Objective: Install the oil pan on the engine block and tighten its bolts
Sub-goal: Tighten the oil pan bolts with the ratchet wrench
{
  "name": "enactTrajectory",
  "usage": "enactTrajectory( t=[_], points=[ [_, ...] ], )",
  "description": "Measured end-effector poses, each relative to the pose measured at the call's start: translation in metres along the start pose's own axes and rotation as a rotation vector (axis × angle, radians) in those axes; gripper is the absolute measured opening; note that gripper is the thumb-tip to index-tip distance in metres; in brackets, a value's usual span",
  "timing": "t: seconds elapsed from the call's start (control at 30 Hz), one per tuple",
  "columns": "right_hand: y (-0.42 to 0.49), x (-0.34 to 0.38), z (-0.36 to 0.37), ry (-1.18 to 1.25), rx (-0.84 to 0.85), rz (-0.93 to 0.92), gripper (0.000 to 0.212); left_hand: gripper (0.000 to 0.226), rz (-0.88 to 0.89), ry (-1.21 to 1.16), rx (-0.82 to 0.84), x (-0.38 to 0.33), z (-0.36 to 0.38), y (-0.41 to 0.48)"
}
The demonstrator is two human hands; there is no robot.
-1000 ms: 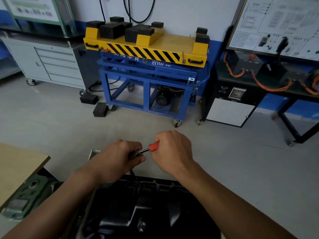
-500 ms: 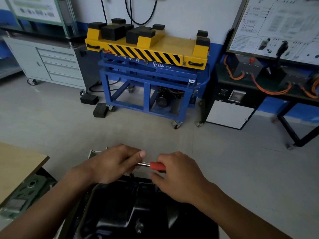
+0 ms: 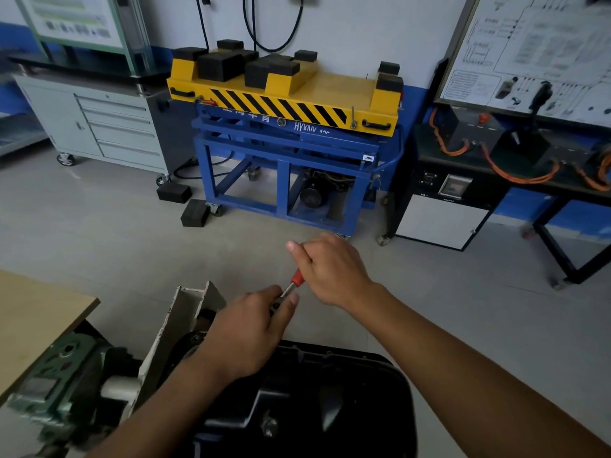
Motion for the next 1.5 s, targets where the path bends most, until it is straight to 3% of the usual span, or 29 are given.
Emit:
enactTrajectory(
  t=[0.13, 0.3, 0.47, 0.7, 1.17, 1.5],
  points=[
    [-0.024, -0.011, 0.008, 0.044, -0.048, 0.064, 0.057, 0.029, 0.117, 0.153, -0.035, 0.001, -0.002, 0.000],
    [-0.061, -0.005, 0.002, 0.003, -0.071, 0.180, 0.056, 0.039, 0.491, 0.287, 0.175, 0.009, -0.017, 0.007],
    [-0.084, 0.013, -0.002, -0.084, -0.054, 0.268, 0.058, 0.024, 0.579, 0.275, 0.280, 0.015, -0.026, 0.010],
    [-0.092, 0.033, -0.004, -0.207, -0.036, 0.332, 0.060, 0.035, 0.611, 0.262, 0.311, 0.023, -0.037, 0.011],
    [-0.091, 0.036, -0.006, -0.202, -0.023, 0.381, 0.058, 0.042, 0.527, 0.207, 0.266, 0.027, -0.035, 0.008],
    [-0.082, 0.019, -0.019, 0.001, 0.041, 0.407, 0.053, 0.022, 0.254, -0.186, 0.174, 0.012, -0.023, 0.002]
  ],
)
Point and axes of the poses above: each hand's wrist, its own y-axis towards the middle knuckle, its own z-axis out of the palm, x = y × z, the point moved 2 cm from there along y, towards the middle knuckle, and after that the axes turned 6 degrees about -y, right-handed, at the moved point
